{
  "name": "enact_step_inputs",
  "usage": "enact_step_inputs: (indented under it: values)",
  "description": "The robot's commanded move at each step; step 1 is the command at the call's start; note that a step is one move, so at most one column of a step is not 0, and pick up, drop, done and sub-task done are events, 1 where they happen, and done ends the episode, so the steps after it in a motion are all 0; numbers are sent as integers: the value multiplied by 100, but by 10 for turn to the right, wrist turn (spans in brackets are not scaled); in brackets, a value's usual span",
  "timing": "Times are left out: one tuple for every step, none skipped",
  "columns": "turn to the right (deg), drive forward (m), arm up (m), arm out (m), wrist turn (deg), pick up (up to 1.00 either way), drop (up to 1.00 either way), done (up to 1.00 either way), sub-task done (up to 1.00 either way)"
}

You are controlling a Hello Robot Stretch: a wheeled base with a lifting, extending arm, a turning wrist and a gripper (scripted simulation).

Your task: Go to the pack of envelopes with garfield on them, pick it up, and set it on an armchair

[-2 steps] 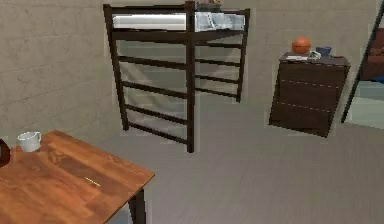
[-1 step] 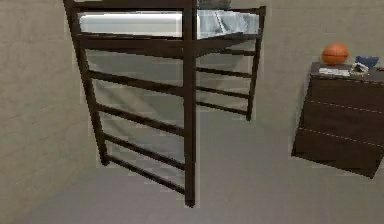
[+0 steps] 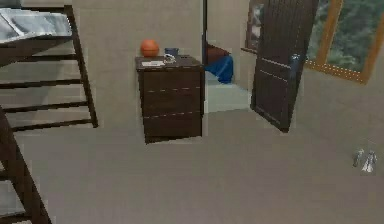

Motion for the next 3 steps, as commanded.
enact_step_inputs:
  values:
    - [450, 0, 0, 0, 0, 0, 0, 0, 0]
    - [300, 0, 0, 0, 0, 0, 0, 0, 0]
    - [0, 0, 50, 0, 0, 0, 0, 0, 0]
